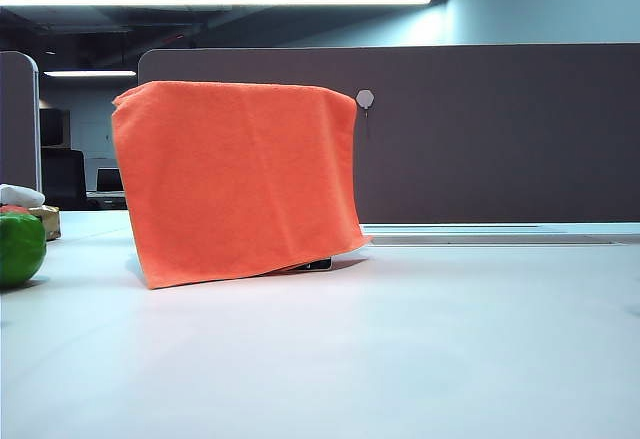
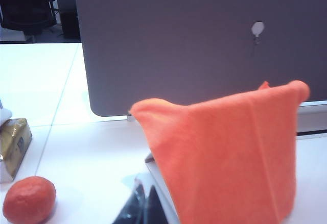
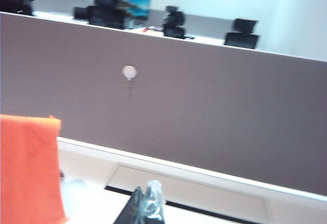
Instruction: Pick up the cloth from the table and use it to cover the mirror.
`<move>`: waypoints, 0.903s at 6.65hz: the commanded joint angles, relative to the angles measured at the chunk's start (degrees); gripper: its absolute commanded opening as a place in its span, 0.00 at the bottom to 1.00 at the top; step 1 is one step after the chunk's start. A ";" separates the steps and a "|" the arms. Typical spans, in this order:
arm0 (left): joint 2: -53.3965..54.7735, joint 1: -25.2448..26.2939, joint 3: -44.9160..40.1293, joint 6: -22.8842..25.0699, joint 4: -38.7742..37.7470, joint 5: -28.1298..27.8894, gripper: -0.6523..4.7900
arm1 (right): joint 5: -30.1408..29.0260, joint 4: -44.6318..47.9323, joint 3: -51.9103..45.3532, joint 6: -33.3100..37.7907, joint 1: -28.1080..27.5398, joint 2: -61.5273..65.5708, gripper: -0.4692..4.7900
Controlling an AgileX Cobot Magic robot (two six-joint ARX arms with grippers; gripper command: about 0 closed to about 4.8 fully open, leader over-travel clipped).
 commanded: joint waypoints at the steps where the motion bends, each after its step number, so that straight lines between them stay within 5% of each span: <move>1: -12.76 -0.02 -8.66 -3.23 -0.48 0.28 0.11 | 1.22 1.40 -16.59 6.58 -0.57 -20.44 0.08; 2: -13.64 -0.02 -9.33 -3.23 -0.70 0.33 0.11 | 1.20 0.11 -17.38 6.91 -0.57 -21.79 0.08; 3: -39.26 -0.02 -18.14 -5.11 -17.68 0.48 0.11 | -3.41 -17.18 -20.00 10.38 -4.28 -31.28 0.08; 4: -42.66 -0.04 -18.05 -5.33 -24.37 1.51 0.11 | -6.01 -17.44 -21.84 11.26 -9.40 -36.04 0.08; 6: -42.66 -0.11 -18.67 -5.33 -26.05 1.16 0.11 | -8.13 -19.08 -27.87 13.53 -10.86 -46.16 0.08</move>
